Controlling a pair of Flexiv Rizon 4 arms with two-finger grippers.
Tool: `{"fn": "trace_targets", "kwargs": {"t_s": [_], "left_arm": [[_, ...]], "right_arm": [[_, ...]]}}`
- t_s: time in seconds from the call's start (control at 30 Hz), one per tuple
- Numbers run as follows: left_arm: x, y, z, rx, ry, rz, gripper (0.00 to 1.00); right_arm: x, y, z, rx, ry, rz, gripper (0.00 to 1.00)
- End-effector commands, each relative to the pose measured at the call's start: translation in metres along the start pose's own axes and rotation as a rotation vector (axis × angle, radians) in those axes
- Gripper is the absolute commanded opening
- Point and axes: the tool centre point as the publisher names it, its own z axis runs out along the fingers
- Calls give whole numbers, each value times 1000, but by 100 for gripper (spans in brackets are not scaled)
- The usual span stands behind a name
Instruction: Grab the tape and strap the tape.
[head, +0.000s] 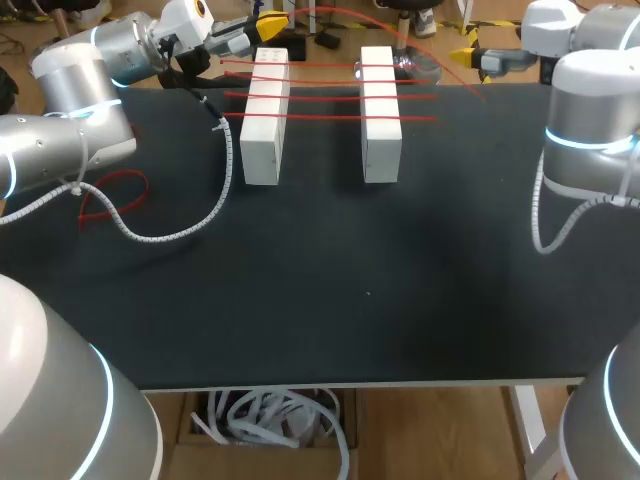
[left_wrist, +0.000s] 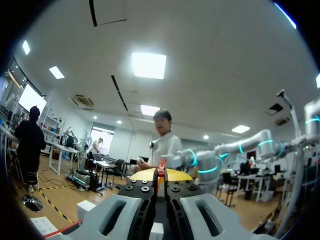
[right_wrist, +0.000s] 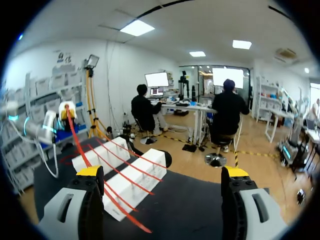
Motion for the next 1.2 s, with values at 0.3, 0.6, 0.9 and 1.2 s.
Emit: {"fn": "trace_targets", "kwargs": {"t_s": [0.3, 0.6, 0.9, 1.2], "left_arm": [[-2, 0, -1, 0, 5, -1, 0], [-2, 0, -1, 0, 5, -1, 0], [-2, 0, -1, 0, 5, -1, 0], [-2, 0, -1, 0, 5, -1, 0]], "right_arm": [[30, 17, -28, -113, -17, 733, 100], [31, 19, -29, -117, -14, 669, 100], [39, 21, -29, -204, -22, 801, 100], [90, 29, -27, -418, 71, 980, 100]]}}
